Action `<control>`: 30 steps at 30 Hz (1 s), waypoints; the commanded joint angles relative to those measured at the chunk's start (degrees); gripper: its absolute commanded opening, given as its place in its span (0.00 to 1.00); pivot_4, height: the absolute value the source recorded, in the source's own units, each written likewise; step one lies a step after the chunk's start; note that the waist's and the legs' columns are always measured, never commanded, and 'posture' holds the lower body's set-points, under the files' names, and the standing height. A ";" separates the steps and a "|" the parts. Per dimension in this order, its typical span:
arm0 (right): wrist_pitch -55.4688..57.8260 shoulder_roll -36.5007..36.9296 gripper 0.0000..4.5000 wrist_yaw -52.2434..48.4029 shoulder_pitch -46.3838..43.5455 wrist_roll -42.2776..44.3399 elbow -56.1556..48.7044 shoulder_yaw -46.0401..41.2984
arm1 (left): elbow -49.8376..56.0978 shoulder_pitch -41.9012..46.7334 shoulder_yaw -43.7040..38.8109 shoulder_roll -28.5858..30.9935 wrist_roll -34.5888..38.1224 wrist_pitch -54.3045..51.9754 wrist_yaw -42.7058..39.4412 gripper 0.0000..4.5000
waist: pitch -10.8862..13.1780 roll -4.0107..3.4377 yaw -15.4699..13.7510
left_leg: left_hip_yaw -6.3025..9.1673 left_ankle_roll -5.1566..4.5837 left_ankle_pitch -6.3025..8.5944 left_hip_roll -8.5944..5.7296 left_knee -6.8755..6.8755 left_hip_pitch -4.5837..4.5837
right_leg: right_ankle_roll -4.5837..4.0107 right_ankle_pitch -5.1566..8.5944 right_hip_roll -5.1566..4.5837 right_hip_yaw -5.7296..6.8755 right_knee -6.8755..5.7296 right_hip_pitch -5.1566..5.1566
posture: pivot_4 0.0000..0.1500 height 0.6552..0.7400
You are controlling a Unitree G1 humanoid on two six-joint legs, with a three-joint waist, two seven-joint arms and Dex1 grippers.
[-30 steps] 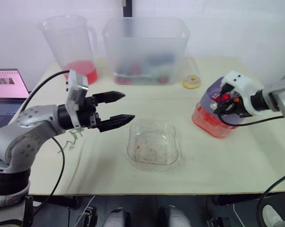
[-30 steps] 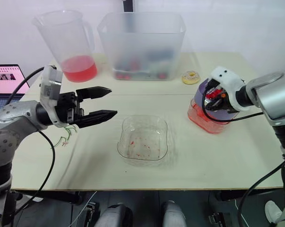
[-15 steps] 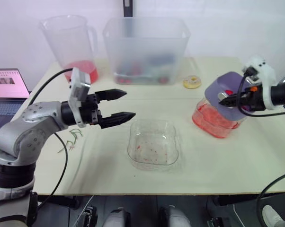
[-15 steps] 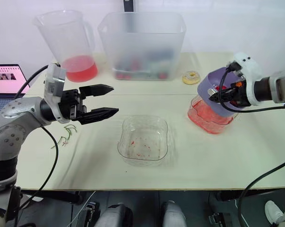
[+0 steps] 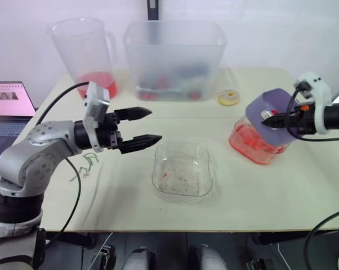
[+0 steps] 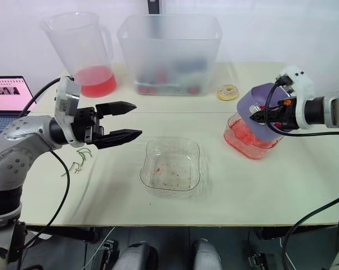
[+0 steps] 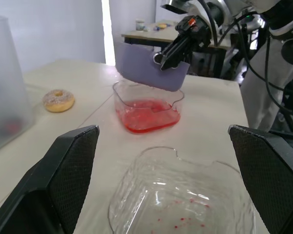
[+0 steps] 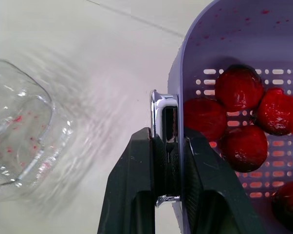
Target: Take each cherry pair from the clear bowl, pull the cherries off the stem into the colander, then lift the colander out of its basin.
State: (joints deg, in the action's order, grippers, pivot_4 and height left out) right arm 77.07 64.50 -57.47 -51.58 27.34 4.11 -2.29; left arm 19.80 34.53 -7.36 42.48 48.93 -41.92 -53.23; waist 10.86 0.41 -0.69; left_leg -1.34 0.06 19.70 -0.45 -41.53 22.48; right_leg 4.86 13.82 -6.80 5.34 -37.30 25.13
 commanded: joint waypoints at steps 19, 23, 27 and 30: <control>-18.44 1.32 0.05 -9.29 -13.65 -9.89 1.59 18.48 | 3.11 -5.99 -5.98 1.18 1.01 0.41 2.83 1.00 | 0.01 -0.02 0.62 | -0.02 0.00 0.00 0.03 0.04 0.00 | 0.00 0.00 0.04 -0.05 -0.02 0.10 | 1.00 0.37; -30.62 -5.22 0.05 -16.43 -22.52 -18.35 9.16 27.82 | 3.92 -10.96 -8.22 1.56 0.47 1.27 3.77 1.00 | 0.01 -0.03 1.65 | -0.07 0.00 0.00 0.06 0.17 -0.07 | 0.00 0.00 0.07 -0.11 0.00 0.13 | 1.00 0.37; -42.72 -15.63 0.05 -22.18 -27.67 -24.29 19.49 33.60 | 6.65 -17.29 -11.63 1.31 0.68 1.93 6.12 1.00 | 0.00 -0.02 1.72 | -0.09 0.01 0.00 0.06 0.19 -0.06 | 0.00 0.00 0.05 -0.11 0.04 0.14 | 1.00 0.37; -50.64 -22.84 0.05 -22.71 -28.62 -28.10 27.68 35.68 | 9.82 -22.45 -14.42 0.68 1.20 2.04 8.54 1.00 | 0.00 -0.02 1.33 | -0.03 0.01 0.00 0.06 0.16 -0.01 | 0.00 0.00 0.03 -0.03 0.05 0.14 | 1.00 0.37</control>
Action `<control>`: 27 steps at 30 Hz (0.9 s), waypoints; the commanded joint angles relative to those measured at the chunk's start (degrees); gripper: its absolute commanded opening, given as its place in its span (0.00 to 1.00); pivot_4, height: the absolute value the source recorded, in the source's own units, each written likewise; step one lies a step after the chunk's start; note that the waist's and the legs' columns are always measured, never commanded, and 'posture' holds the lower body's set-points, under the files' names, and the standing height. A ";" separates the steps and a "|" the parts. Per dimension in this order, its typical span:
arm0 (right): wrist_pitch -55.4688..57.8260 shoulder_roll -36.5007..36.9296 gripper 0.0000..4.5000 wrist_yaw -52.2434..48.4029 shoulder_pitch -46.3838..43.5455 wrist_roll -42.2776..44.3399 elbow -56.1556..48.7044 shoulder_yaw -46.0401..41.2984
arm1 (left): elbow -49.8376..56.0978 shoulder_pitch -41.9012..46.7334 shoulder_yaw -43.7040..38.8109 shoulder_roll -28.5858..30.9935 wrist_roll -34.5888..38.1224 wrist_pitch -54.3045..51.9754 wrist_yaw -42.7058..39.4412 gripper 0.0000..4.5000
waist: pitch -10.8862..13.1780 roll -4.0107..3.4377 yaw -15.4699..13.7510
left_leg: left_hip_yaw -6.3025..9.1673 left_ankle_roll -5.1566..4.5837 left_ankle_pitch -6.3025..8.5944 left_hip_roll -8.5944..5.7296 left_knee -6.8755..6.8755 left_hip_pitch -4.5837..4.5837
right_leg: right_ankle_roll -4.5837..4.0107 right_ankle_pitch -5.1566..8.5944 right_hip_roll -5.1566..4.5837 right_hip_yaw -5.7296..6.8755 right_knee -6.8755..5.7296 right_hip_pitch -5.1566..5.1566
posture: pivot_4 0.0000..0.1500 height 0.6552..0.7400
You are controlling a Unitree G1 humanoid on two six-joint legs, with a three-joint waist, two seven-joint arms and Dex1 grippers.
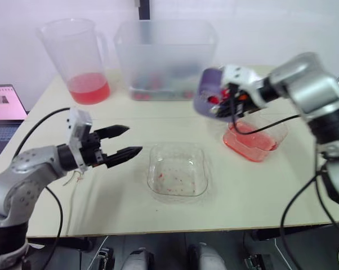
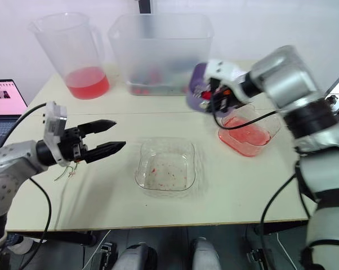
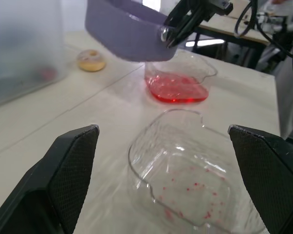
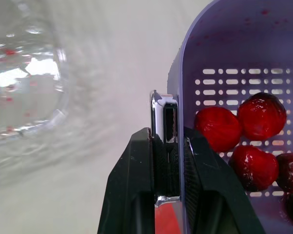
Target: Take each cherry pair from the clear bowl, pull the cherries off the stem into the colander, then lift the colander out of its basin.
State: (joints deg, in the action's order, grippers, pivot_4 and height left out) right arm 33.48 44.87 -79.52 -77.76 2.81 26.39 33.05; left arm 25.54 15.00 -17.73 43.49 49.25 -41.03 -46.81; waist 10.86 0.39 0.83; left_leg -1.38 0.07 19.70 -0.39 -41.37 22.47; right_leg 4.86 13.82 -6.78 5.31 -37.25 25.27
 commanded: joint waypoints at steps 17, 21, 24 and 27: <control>-16.49 -15.09 0.58 -0.83 0.18 -12.77 19.86 -0.91 | 10.60 -12.01 -10.83 1.27 5.09 0.35 8.97 1.00 | 0.00 -0.02 0.11 | 0.15 0.02 0.00 -0.03 -0.15 0.08 | -0.01 0.00 -0.04 0.10 -0.04 -0.04 | 1.00 0.37; -15.23 -14.27 0.98 -1.65 -0.86 -11.71 18.37 -4.13 | 8.45 -10.33 -9.09 2.12 3.93 0.54 8.62 1.00 | 0.00 -0.02 0.03 | 0.15 0.02 0.01 -0.03 -0.15 0.08 | -0.01 0.00 -0.04 0.10 -0.04 -0.04 | 1.00 0.37; -11.97 -11.07 0.99 -1.55 -3.25 -8.69 17.83 -10.54 | 3.49 -8.73 -5.21 3.90 -1.85 1.30 8.40 1.00 | 0.02 -0.04 -0.04 | 0.13 0.02 0.01 -0.04 -0.14 0.08 | -0.01 0.00 -0.03 0.10 -0.05 -0.02 | 1.00 0.37; -9.05 -6.14 0.99 0.11 -4.78 -6.78 18.27 -16.30 | -0.39 -6.47 -3.35 4.60 -3.71 2.22 6.50 1.00 | 0.03 -0.05 -0.36 | 0.13 0.02 0.01 -0.07 -0.13 0.10 | -0.01 0.00 -0.04 0.11 -0.04 -0.01 | 1.00 0.37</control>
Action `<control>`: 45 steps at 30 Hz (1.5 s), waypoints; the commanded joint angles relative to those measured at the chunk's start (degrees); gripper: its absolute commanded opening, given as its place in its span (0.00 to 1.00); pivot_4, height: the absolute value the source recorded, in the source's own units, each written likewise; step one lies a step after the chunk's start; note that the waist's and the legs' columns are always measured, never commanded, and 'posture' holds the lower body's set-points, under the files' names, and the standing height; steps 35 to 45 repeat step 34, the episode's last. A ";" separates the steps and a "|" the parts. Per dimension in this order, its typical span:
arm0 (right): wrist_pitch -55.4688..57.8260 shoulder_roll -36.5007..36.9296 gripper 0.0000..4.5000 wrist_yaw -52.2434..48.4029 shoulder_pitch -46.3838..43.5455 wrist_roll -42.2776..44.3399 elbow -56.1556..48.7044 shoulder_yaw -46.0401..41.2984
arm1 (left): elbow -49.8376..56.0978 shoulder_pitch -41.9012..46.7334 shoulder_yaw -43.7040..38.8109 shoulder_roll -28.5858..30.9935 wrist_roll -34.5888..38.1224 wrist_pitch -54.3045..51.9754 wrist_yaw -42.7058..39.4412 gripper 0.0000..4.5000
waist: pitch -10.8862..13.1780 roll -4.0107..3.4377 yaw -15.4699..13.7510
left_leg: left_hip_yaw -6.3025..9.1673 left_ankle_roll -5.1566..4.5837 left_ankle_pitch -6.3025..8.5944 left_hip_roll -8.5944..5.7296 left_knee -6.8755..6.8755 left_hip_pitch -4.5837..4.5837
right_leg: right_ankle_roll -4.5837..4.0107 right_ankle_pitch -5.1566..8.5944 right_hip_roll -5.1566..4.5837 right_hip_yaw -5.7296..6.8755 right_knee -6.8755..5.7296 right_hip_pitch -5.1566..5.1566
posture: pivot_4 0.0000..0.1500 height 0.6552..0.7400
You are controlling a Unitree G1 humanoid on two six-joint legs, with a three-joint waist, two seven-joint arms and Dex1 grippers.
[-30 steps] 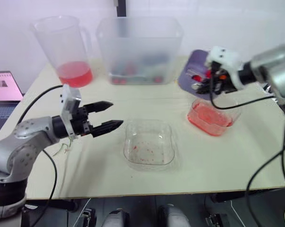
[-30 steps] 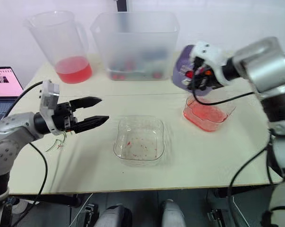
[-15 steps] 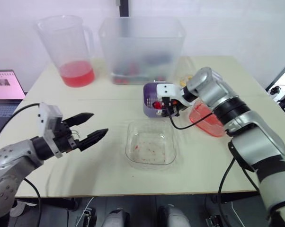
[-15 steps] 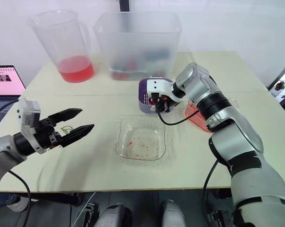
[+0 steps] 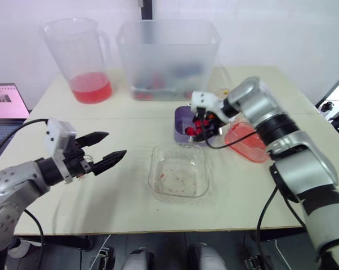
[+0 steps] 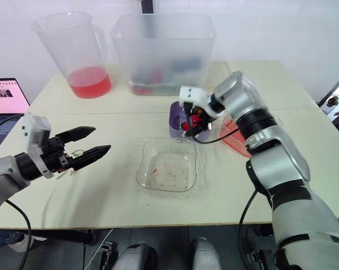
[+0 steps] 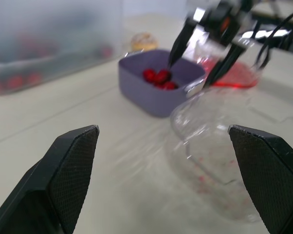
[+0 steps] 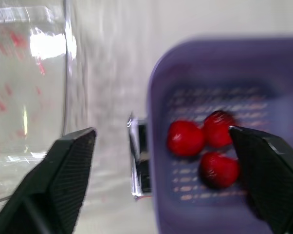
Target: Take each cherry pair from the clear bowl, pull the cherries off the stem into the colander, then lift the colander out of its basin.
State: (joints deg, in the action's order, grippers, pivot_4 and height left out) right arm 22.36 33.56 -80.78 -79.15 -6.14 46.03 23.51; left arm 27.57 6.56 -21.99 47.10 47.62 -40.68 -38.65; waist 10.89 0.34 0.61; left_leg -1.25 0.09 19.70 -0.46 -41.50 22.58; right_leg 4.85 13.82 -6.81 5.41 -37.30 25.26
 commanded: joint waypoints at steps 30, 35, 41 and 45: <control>11.10 16.76 0.99 22.48 69.69 31.36 -60.05 -62.44 | -27.23 13.26 8.45 4.03 -17.81 15.54 -20.88 1.00 | -0.06 -0.01 -1.27 | -0.19 -0.01 -0.01 0.11 0.04 -0.24 | 0.01 -0.01 0.01 0.01 -0.07 -0.15 | 1.00 0.37; 11.82 16.62 0.99 23.95 70.62 33.46 -61.27 -61.26 | -28.88 15.15 10.68 6.04 -19.11 10.67 -20.58 1.00 | -0.06 -0.01 -1.45 | -0.12 -0.05 0.02 0.08 -0.02 -0.24 | 0.01 -0.01 0.00 0.02 -0.06 -0.23 | 1.00 0.37; 11.82 16.62 0.99 23.95 70.62 33.46 -61.27 -61.26 | -28.88 15.15 10.68 6.04 -19.11 10.67 -20.58 1.00 | -0.06 -0.01 -1.45 | -0.12 -0.05 0.02 0.08 -0.02 -0.24 | 0.01 -0.01 0.00 0.02 -0.06 -0.23 | 1.00 0.37; 11.82 16.62 0.99 23.95 70.62 33.46 -61.27 -61.26 | -28.88 15.15 10.68 6.04 -19.11 10.67 -20.58 1.00 | -0.06 -0.01 -1.45 | -0.12 -0.05 0.02 0.08 -0.02 -0.24 | 0.01 -0.01 0.00 0.02 -0.06 -0.23 | 1.00 0.37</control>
